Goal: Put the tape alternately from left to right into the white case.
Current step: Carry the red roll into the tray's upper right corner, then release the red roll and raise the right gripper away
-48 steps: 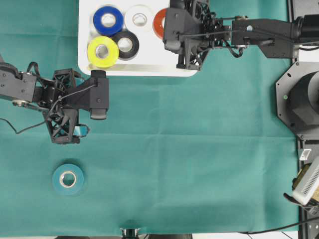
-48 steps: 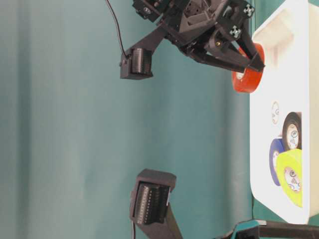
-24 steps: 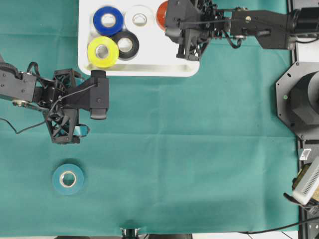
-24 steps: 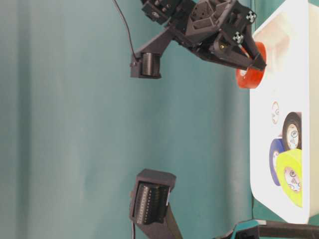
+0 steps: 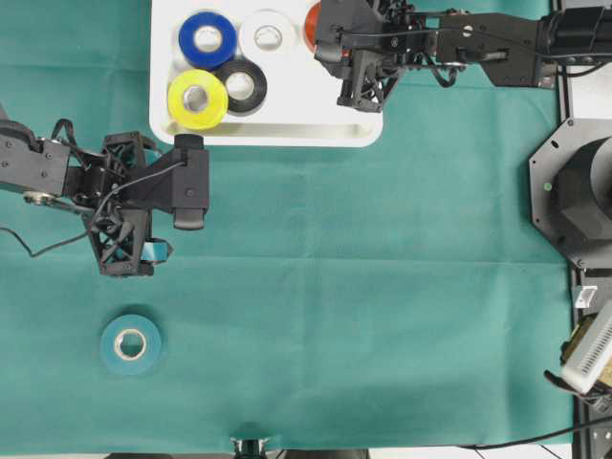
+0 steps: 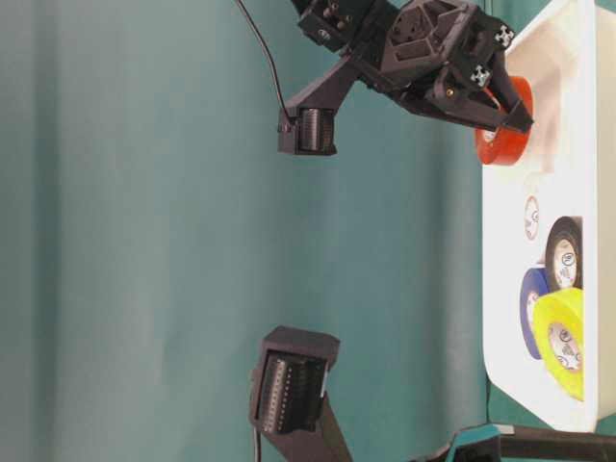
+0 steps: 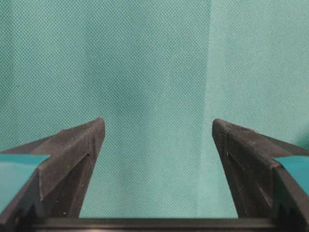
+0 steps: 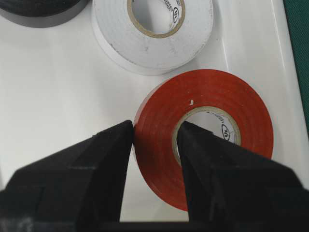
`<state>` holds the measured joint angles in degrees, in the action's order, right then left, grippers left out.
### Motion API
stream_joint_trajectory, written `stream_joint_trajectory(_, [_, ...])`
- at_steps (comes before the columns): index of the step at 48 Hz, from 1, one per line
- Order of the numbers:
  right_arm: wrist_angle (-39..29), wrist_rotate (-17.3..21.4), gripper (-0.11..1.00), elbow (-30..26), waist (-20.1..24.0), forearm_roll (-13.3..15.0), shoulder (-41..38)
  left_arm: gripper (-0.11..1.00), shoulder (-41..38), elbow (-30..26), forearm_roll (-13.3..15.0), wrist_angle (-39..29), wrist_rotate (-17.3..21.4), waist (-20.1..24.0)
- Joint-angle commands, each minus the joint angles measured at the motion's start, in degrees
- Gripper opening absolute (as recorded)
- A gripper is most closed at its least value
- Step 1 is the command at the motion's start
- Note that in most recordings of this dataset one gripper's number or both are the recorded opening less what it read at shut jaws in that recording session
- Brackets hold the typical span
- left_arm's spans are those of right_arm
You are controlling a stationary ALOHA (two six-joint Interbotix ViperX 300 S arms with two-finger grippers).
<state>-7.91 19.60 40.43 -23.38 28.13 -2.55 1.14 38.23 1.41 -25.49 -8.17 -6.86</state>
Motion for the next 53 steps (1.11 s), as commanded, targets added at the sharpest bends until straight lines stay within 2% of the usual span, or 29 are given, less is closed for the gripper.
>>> stream_joint_trajectory(1, [0.4,0.1,0.03,-0.8,-0.2,-0.1,0.8,1.0,1.4,-0.5,0.1,0.4,-0.1,-0.2])
stream_joint_trajectory(8, [0.4,0.2,0.04,-0.5,-0.2,-0.2,0.8,1.0,1.4,-0.6,0.1,0.4,-0.1,-0.2])
stream_joint_trajectory(10, [0.5,0.3,0.09,-0.4,-0.2,-0.2,0.8,1.0,1.4,-0.6,0.1,0.4,-0.1,-0.2])
stream_joint_trajectory(14, [0.5,0.4,0.27,-0.5,-0.3,-0.1,0.8,1.0,1.4,-0.7,0.1,0.4,-0.1,-0.2])
stream_joint_trajectory(21, [0.4,0.4,0.7,-0.4,-0.3,-0.2,0.8,1.0,1.4,-0.6,0.1,0.4,-0.1,-0.2])
stream_joint_trajectory(23, [0.4,0.4,0.78,-0.4,-0.2,-0.1,0.8,1.0,1.4,-0.5,0.1,0.4,-0.1,-0.2])
stream_joint_trajectory(28, [0.4,0.4,0.74,-0.4,-0.1,-0.2,1.1,1.0,1.4,-0.5,0.1,0.4,-0.1,-0.3])
stream_joint_trajectory(33, [0.4,0.4,0.74,-0.3,0.8,-0.2,1.8,1.0,1.6,-0.5,0.1,0.4,-0.1,-0.4])
stream_joint_trajectory(47, [0.4,0.5,0.73,1.0,5.9,-0.4,4.9,1.0,1.6,-0.5,0.2,0.4,-0.1,-0.6])
stream_joint_trajectory(53, [0.8,2.8,0.73,1.8,8.3,-1.8,6.8,1.0,1.5,-0.5,0.1,0.4,-0.1,-0.7])
